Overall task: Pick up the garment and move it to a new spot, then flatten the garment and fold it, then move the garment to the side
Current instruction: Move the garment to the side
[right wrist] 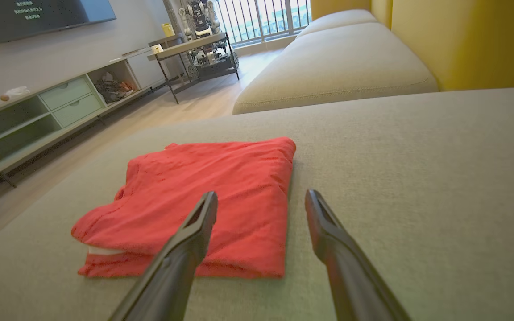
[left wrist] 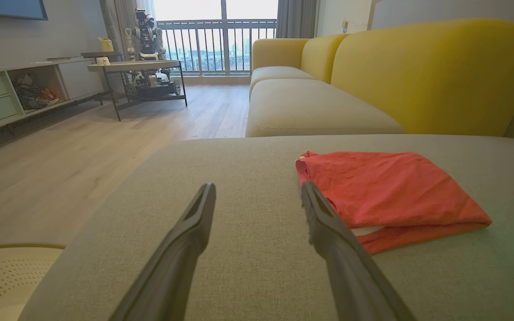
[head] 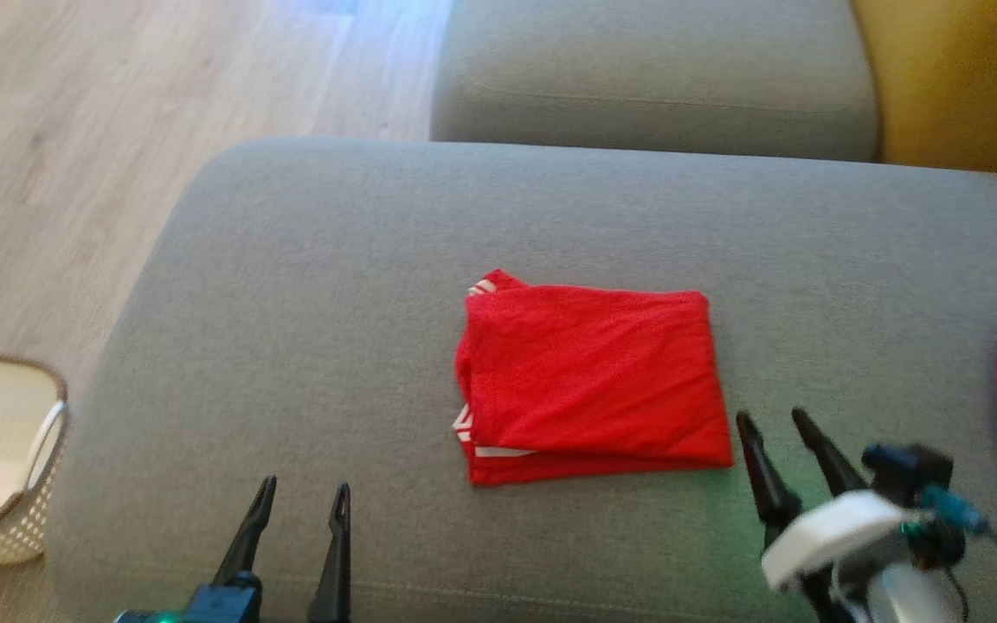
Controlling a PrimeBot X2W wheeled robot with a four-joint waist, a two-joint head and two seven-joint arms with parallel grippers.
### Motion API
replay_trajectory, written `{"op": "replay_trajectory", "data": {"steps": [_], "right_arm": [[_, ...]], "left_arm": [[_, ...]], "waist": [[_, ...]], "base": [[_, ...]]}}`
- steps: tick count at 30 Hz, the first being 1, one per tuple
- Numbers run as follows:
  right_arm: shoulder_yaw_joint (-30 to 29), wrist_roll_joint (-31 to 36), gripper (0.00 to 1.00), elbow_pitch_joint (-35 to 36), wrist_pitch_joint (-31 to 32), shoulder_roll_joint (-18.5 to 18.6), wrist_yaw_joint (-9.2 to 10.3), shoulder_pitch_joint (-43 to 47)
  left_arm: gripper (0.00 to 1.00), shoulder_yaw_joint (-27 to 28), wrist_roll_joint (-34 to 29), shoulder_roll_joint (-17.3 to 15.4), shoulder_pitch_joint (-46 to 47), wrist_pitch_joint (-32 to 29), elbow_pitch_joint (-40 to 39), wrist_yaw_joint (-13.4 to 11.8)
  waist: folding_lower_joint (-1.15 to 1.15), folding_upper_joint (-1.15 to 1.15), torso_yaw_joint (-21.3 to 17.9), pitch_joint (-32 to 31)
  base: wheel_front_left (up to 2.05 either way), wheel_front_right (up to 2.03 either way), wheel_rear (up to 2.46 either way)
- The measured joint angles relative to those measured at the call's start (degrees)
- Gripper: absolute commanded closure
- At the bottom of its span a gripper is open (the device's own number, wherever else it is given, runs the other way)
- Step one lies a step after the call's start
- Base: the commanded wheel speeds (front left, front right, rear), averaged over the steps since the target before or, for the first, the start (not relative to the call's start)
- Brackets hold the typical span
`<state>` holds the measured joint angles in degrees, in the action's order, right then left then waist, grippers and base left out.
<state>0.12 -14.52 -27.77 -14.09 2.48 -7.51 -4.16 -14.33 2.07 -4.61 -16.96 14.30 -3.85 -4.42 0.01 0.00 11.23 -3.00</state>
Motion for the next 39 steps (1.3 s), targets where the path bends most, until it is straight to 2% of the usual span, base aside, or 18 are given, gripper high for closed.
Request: {"op": "replay_trajectory", "data": {"steps": [4, 10, 17, 23, 25, 26, 28, 34, 39], "right_arm": [[-1.68, -5.35, 0.00, -8.39, 3.54, 0.02, 0.00, -7.49], [-4.16, -10.40, 0.00, -19.22, 7.61, 0.82, 0.00, -13.57], [-3.72, -11.01, 0.00, -28.58, 6.16, 2.97, 0.00, -18.92], [-2.96, -10.78, 0.01, -34.87, 4.95, 3.10, 0.00, -22.77], [-2.32, -11.13, 0.23, -36.67, 5.08, 3.04, 0.00, -23.90], [-2.08, -11.33, 0.44, -37.56, 5.30, 3.04, 0.00, -24.51], [-1.54, -11.35, 1.00, -39.11, 5.86, 3.05, 0.00, -25.72], [-0.51, -11.17, 1.00, -41.34, 4.83, 3.09, 0.00, -27.37], [1.92, -8.56, 1.00, -41.77, 2.36, 3.52, 0.00, -29.44]], "left_arm": [[0.00, -0.74, 0.00, 0.03, 0.46, 0.00, 0.47, 0.65], [0.00, -1.64, 0.00, 0.13, 2.02, 0.00, 0.76, 1.43], [0.00, -2.38, 0.00, 0.30, 2.98, 0.00, 0.83, 1.93], [0.00, -2.71, 0.00, 0.40, 3.68, 0.00, 1.09, 2.37], [0.00, -2.82, 0.00, 0.40, 3.81, 0.00, 1.23, 2.45], [0.00, -2.91, 0.00, 0.41, 3.94, 0.00, 1.34, 2.47], [0.00, -2.98, 0.00, 0.42, 4.50, 0.00, 1.44, 2.47], [0.00, -2.87, 0.00, 0.45, 5.00, 0.00, 1.44, 2.45], [0.00, -2.44, 0.02, 0.51, 4.92, 0.00, 1.34, 2.43]], "waist": [[0.00, 0.00, 2.20, 1.01], [0.01, 0.00, 5.06, 2.60], [0.01, 0.00, 7.13, 4.19], [0.00, 0.00, 7.61, 4.97], [0.00, 0.00, 7.63, 5.29], [0.00, 0.00, 7.64, 5.44], [0.00, 0.00, 7.64, 5.73], [0.00, 0.00, 6.65, 6.00], [0.00, 0.00, 3.49, 6.09]], "base": [[0.00, 0.00, 0.00], [0.00, 0.00, 0.00], [0.00, 0.00, 0.00], [0.00, 0.00, 0.00], [0.00, 0.00, 0.00], [0.00, 0.00, 0.00], [0.00, 0.00, 0.00], [0.00, 0.00, 0.00], [0.00, 0.00, 0.00]]}}
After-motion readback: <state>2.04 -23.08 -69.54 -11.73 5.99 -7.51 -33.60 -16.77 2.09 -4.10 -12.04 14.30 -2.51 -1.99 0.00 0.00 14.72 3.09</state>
